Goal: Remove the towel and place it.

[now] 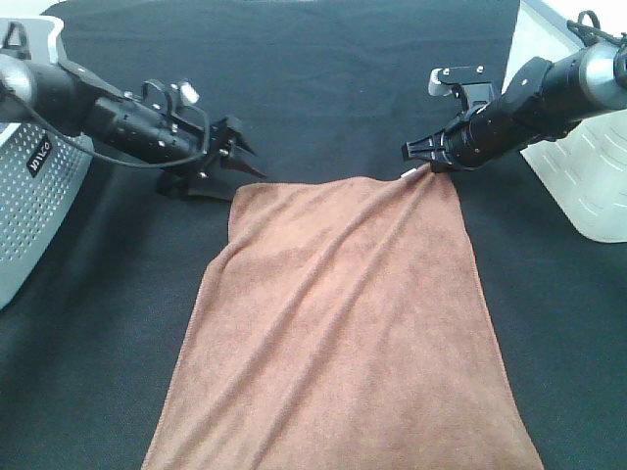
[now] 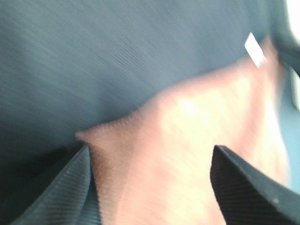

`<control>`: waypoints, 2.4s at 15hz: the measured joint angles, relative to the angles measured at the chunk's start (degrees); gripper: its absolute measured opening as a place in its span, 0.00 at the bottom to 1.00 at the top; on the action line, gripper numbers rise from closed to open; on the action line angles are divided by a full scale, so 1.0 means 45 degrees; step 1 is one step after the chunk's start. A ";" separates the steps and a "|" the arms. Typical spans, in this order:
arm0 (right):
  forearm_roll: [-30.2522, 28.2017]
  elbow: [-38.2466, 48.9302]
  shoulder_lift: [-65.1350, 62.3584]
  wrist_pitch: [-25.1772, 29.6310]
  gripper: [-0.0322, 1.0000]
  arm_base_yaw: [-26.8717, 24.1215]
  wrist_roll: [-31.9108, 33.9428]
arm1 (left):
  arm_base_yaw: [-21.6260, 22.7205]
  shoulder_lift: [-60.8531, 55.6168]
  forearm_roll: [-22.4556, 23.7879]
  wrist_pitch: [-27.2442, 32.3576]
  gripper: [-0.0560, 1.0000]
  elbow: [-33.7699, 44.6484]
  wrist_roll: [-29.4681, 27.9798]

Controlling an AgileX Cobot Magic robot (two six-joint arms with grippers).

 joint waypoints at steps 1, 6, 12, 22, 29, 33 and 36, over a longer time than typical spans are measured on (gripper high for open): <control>0.0000 0.0000 0.0000 0.0000 0.03 0.0000 0.0000 | -0.0102 0.0025 0.0051 0.0306 0.70 -0.0038 -0.0140; 0.0000 0.0000 0.0000 -0.0025 0.03 0.0000 0.0000 | -0.0357 0.0025 0.0738 -0.0216 0.56 -0.0089 -0.0560; 0.0000 0.0000 0.0000 -0.0013 0.03 0.0000 -0.0025 | -0.0535 0.0178 0.0955 -0.1528 0.06 -0.0076 -0.0637; -0.0216 -0.2063 0.0127 -0.1031 0.03 0.0013 -0.0471 | -0.0713 0.0318 0.2215 -0.7016 0.05 -0.1426 0.1095; -0.0382 -0.6379 0.2903 -0.1286 0.03 0.0025 -0.0815 | -0.0713 0.2203 0.3107 -0.8938 0.05 -0.4584 0.1133; -0.0497 -0.6430 0.3731 -0.2597 0.03 0.0178 -0.0815 | -0.0802 0.3132 0.3119 -1.0173 0.05 -0.5297 0.1133; -0.0968 -0.6506 0.4265 -0.3298 0.03 0.0178 -0.0815 | -0.0866 0.3629 0.3119 -1.0326 0.05 -0.5577 0.1120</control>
